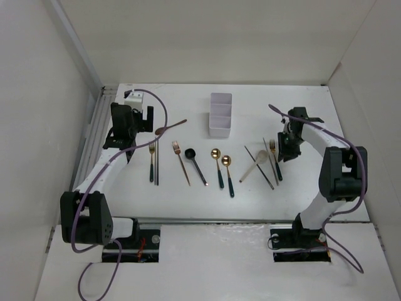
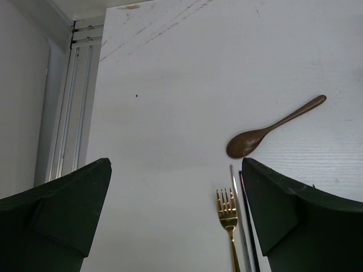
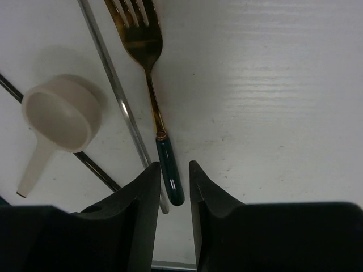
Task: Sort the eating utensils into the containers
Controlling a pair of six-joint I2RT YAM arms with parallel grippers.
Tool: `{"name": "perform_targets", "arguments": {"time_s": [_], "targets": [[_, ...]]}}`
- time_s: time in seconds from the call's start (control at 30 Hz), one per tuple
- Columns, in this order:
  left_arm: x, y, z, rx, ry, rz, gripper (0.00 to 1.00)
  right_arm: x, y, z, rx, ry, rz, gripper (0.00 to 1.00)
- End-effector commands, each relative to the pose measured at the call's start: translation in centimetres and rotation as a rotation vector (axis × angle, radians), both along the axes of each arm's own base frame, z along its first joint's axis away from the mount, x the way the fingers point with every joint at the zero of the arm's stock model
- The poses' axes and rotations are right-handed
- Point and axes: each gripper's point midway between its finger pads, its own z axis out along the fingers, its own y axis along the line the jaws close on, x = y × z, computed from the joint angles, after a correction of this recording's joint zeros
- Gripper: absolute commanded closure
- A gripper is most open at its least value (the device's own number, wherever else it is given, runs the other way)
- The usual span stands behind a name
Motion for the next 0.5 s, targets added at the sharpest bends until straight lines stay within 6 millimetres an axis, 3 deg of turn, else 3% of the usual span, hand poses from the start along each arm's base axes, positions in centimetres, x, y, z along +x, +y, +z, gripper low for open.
{"name": "perform_targets", "arguments": {"time_s": [0.0,0.17,0.47], "targets": [[-0.2,0.0,2.7,-0.014,-0.091,0.01,0.0,0.4,0.7,-0.3,0.031,-0.013,0.002,0.68],[-0.5,0.1,1.7,-0.012,-0.071,0.011,0.0,0.1,1.0,-1.5,0.048,0.022,0.015,0.68],[-0.7,0.1,1.9,-0.013,-0.08,0.011,0.0,-1.0,1.3,-3.2,0.069,0.052,0.01,0.68]]}}
